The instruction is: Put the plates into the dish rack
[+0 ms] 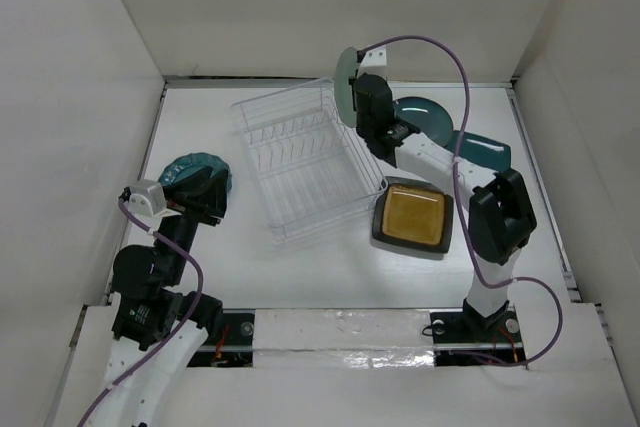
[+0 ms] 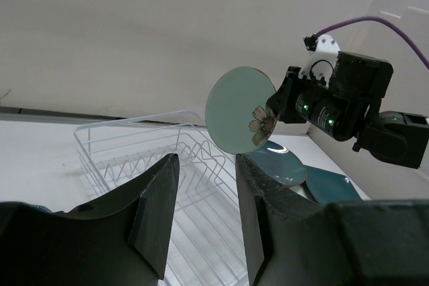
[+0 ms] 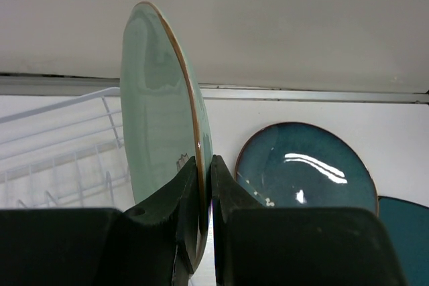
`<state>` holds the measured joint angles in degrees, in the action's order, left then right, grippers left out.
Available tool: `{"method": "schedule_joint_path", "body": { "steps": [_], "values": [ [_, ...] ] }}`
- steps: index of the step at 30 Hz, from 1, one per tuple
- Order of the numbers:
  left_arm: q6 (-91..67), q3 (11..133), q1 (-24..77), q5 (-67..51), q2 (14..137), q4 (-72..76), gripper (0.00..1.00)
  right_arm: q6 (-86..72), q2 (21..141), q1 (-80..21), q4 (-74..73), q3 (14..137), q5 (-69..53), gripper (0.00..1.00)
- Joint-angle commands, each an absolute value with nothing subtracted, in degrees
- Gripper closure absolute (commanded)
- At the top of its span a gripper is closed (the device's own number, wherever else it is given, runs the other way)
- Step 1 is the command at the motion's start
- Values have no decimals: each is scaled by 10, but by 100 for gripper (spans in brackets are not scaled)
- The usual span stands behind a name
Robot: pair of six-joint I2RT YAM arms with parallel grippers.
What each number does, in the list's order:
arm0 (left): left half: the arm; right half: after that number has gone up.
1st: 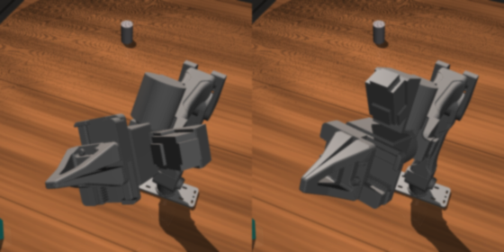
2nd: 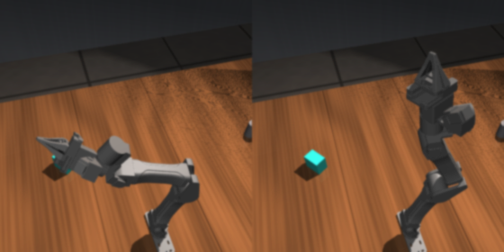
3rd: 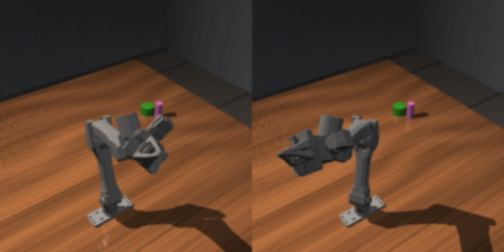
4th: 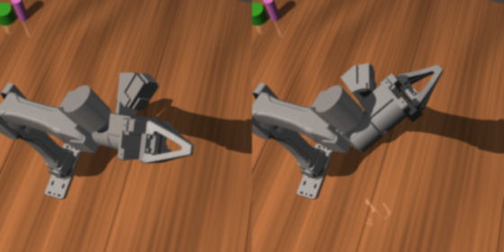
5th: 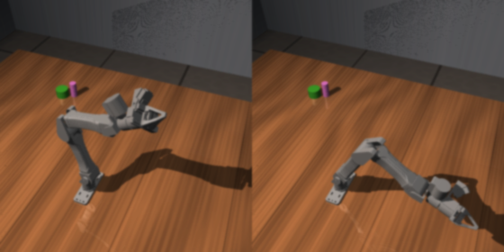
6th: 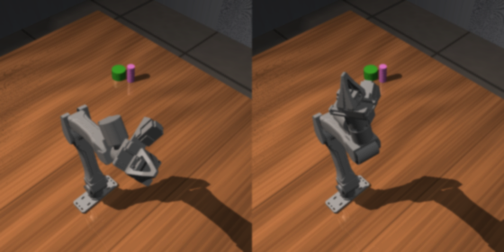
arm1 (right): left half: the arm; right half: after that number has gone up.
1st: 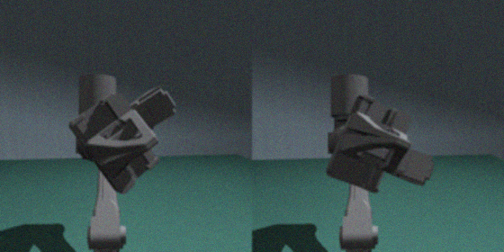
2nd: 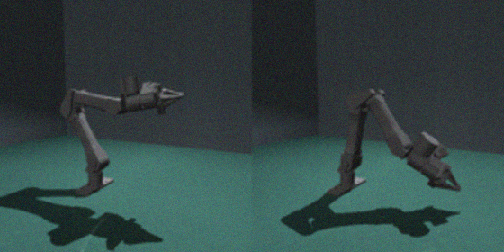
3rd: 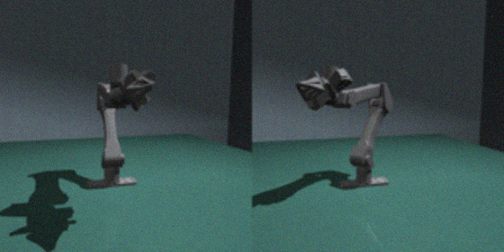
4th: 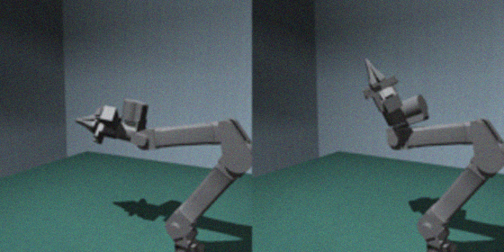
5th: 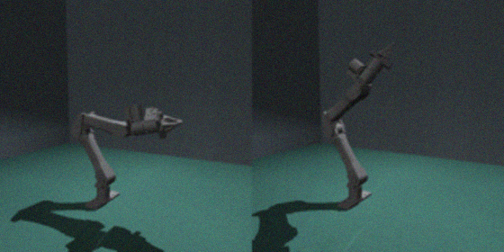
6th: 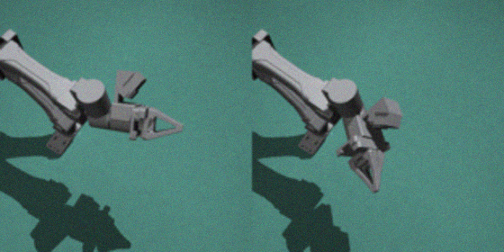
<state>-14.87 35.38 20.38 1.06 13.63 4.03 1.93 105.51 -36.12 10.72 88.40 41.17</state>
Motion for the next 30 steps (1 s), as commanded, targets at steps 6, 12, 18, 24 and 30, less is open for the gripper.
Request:
{"method": "schedule_joint_path", "body": {
  "steps": [6,12,18,24,30],
  "values": [
    [-153,352,201,5,137,70,64,42,1077,-378,178,942,426,100],
    [-153,352,201,4,134,71,64,55,1089,-389,168,950,430,100],
    [-153,352,201,4,137,71,64,94,1120,-401,166,956,449,100],
    [-161,352,201,4,152,73,67,142,1172,-427,182,973,478,95],
    [-179,358,201,-14,177,79,75,144,1172,-432,199,950,482,86]
  ]
}}
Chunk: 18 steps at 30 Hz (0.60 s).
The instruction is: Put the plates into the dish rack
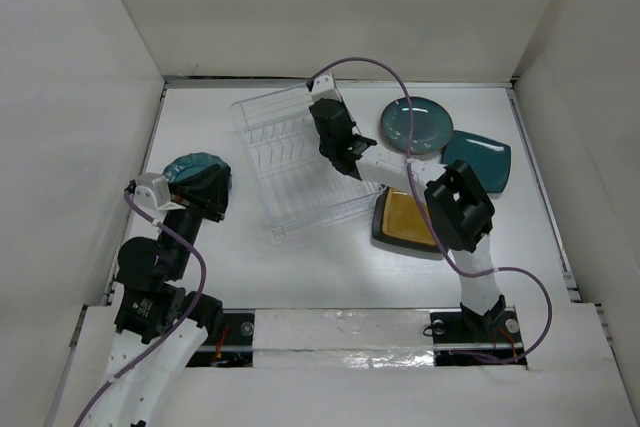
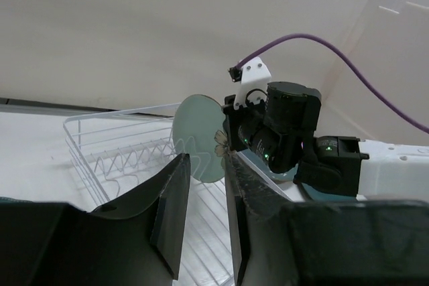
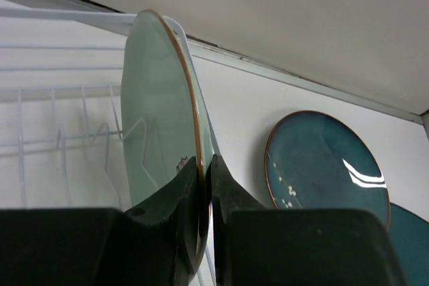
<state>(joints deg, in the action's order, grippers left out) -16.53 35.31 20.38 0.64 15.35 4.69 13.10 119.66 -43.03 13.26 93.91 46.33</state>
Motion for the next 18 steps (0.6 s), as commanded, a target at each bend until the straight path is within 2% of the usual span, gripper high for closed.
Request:
{"method": "schedule_joint_path", "body": {
  "steps": [1,5,6,7,9,15,18],
  "values": [
    [-180,359,201,-17,180,79,76,140,1168,-432,198,949,483,85],
    [-186,367,201,-11,199,83,85,118,1151,-432,182,949,474,71],
    [-186,371,201,-8,206,81,87,103,1146,-432,171,953,472,63],
    [-187,372,201,-5,208,78,89,92,1140,-432,163,954,466,60],
    [-203,368,201,16,215,74,100,56,1111,-427,141,949,453,52],
    [-259,370,201,9,265,69,100,-45,1010,-427,108,880,335,31],
    [-324,369,201,41,303,77,100,-77,948,-442,129,801,304,29]
  ]
}}
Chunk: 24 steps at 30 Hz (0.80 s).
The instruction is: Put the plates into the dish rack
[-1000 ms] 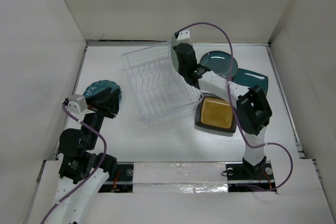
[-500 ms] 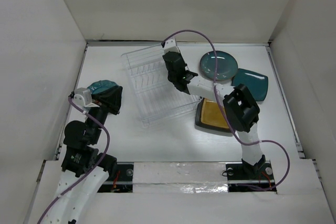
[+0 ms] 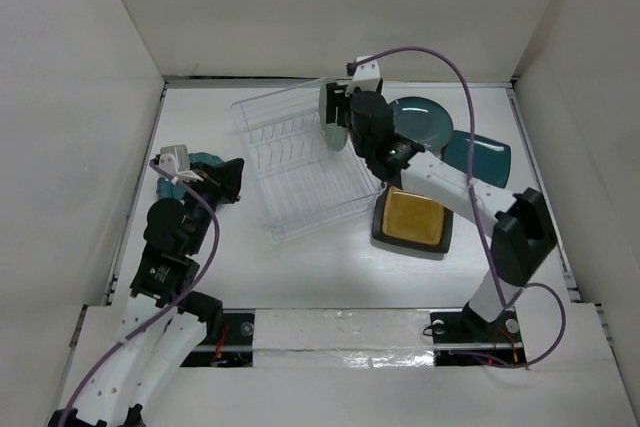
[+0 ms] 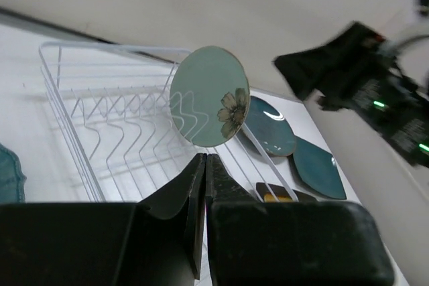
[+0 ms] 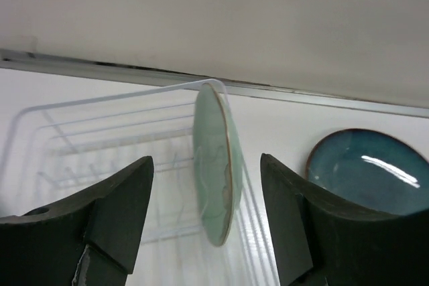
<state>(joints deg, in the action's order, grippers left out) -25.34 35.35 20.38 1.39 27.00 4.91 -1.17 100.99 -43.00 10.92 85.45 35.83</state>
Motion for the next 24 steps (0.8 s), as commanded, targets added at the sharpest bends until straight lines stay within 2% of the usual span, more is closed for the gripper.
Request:
{"method": "schedule_joint_path", "body": {
  "steps": [1,2,4,5,6,8,11,15,17,18,20,21,23,24],
  "values": [
    [-324,371,201,53,313,78,100,-90,929,-448,138,776,297,29],
    [-352,374,201,66,332,80,97,-104,910,-448,145,727,285,31],
    [-377,378,201,78,347,83,92,-165,849,-448,168,676,241,54],
    [-408,377,201,96,352,83,92,-180,827,-448,180,649,221,75],
    [-418,368,201,102,360,88,91,-206,808,-448,207,596,202,100],
    [-427,352,193,95,364,118,91,-220,753,-454,225,556,167,100],
    [-471,330,148,49,372,114,98,-229,702,-468,224,503,167,100],
    [-525,289,-9,-38,392,113,100,-227,644,-468,182,465,158,88],
    [-533,275,-58,-76,397,106,90,-219,619,-461,170,448,145,80],
    [-535,259,-77,-77,396,101,84,-212,595,-456,159,444,135,70],
    [-542,241,-126,-86,389,91,67,-208,574,-451,144,443,108,64],
    [-544,227,-136,-88,379,87,62,-205,563,-451,136,441,102,58],
    [-541,215,-166,-91,375,70,49,-202,530,-451,135,435,85,54],
    [-538,205,-177,-92,381,65,45,-201,520,-451,133,430,83,52]
  ]
}}
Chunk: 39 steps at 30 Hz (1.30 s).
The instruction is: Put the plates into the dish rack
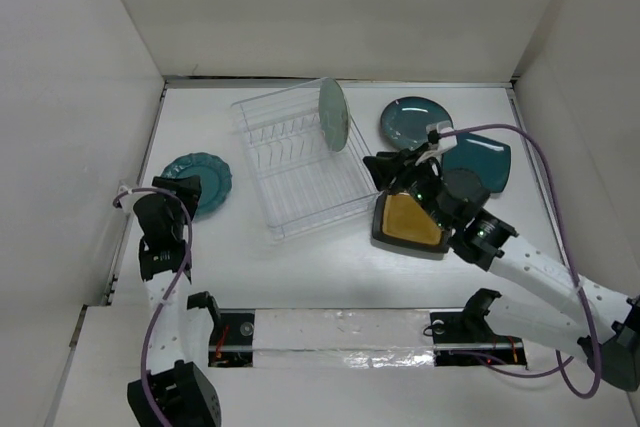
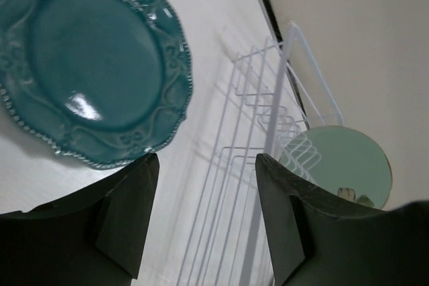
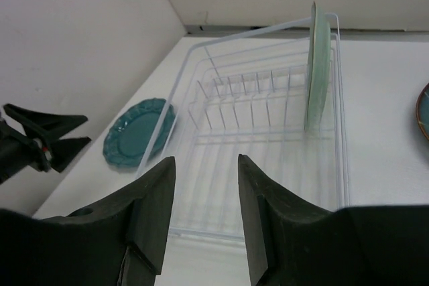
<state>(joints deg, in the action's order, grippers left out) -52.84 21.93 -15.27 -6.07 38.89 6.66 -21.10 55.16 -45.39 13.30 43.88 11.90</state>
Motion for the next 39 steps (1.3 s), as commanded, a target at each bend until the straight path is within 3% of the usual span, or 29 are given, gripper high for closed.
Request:
{"method": "schedule_joint_path", "body": {
  "steps": [1,5,10,15,22,34,39],
  "values": [
    [-533,199,-191,-95,385,61,43,-201,506,-451,128,429,81,52],
    [-531,150,-256,-122,415,82,33,-199,488,-446,127,418,72,51],
    [-549,114,-257,-116,468,138,30,-211,497,-432,134,414,33,51],
    [-575,91,-257,-124,546,220,35,-218,487,-427,139,408,33,52],
    [-613,74,-257,-97,595,301,50,-225,456,-410,142,395,32,52],
    [-659,74,-229,-29,688,399,54,-229,436,-398,139,388,25,52],
    [-681,76,-229,-40,783,472,58,-231,441,-392,141,385,26,52]
  ]
}}
